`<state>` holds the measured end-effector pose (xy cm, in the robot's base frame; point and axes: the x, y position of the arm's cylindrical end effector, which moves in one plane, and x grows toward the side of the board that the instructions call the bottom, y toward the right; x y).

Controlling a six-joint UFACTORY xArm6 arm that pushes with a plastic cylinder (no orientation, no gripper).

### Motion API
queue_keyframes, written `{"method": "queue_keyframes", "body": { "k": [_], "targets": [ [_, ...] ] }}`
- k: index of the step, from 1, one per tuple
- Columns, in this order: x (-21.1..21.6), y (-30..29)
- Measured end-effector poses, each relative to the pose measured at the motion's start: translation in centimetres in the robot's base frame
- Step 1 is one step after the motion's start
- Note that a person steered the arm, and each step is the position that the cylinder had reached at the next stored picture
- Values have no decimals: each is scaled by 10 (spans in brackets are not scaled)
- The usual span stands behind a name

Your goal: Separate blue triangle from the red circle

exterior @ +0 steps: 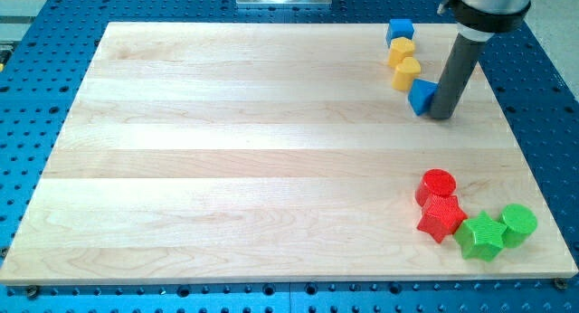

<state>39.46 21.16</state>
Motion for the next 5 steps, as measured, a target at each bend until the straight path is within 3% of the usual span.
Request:
{"method": "queue_keyframes", "body": {
  "k": [3,5],
  "targets": [
    [21,-64],
    [167,47]
  ]
}}
